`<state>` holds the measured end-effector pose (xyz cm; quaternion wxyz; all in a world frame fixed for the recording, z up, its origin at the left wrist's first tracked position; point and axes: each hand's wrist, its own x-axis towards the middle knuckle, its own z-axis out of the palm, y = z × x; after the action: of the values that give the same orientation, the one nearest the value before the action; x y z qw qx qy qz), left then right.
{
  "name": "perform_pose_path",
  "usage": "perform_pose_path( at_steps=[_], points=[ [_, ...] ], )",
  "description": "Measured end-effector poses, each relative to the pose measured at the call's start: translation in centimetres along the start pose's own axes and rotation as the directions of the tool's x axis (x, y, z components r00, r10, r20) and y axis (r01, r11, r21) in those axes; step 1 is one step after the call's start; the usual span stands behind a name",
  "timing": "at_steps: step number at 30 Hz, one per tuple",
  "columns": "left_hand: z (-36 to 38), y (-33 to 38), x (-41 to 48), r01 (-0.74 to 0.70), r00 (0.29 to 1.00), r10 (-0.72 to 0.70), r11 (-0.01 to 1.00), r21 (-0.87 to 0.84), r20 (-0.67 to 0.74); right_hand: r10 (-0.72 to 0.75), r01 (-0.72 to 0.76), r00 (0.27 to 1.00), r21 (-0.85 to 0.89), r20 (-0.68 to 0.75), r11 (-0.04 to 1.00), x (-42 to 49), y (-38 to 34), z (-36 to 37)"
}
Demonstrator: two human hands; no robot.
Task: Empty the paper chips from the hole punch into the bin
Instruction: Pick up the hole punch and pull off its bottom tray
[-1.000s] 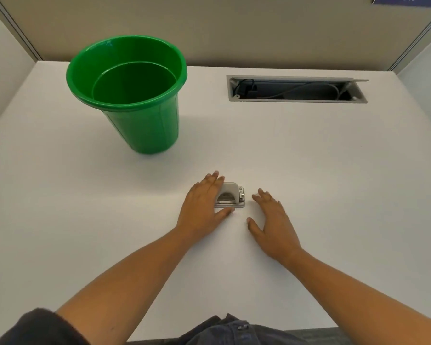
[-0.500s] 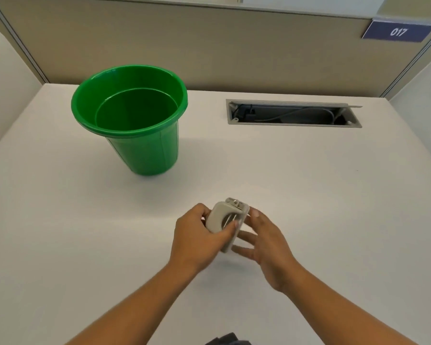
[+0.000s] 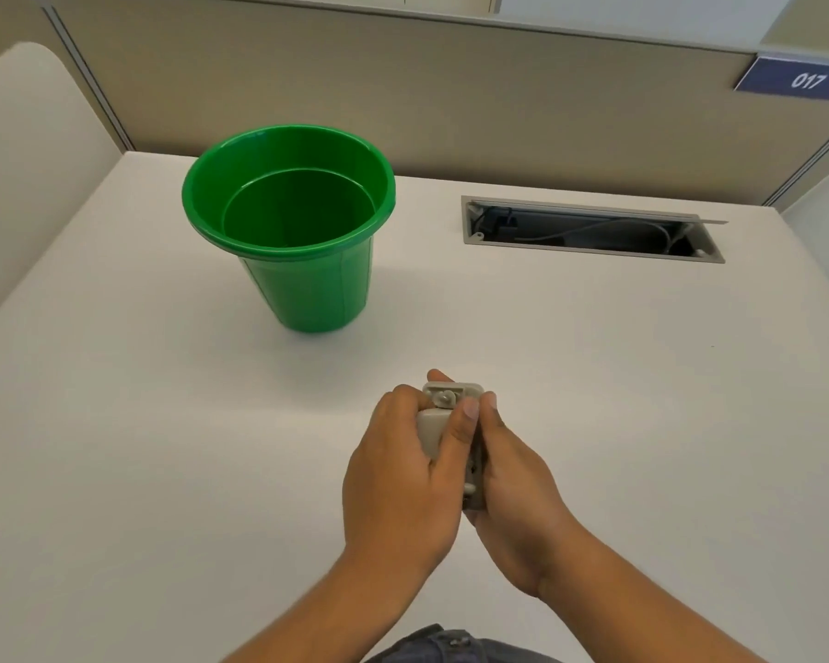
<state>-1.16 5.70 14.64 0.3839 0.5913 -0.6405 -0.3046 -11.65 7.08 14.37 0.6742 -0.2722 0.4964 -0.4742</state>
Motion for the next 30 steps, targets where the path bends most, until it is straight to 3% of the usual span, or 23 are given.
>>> perform_pose_path(
  at_steps=[9,13,21,30],
  points=[
    [-0.5,0.0,1.3,0.063,0.998,-0.066,0.981,-0.182,-0.009,0.131,-0.138,0.990,0.309,0.044,0.941,0.1,-0.7,0.7],
    [-0.5,0.2,1.9,0.082,0.997,-0.083,0.969,-0.233,0.003,0.142,-0.160,0.987,0.360,0.074,0.919,0.3,-1.0,0.7],
    [-1.0,0.8,2.0,0.095,0.995,-0.095,0.937,-0.336,0.016,0.163,-0.177,0.984,0.338,0.068,0.925,0.7,-1.5,0.7],
    [-1.1,0.7,3.0,0.193,0.977,-0.215,0.870,-0.454,0.003,-0.011,0.011,1.000,0.045,-0.005,0.999,0.1,-1.3,1.8]
  ],
)
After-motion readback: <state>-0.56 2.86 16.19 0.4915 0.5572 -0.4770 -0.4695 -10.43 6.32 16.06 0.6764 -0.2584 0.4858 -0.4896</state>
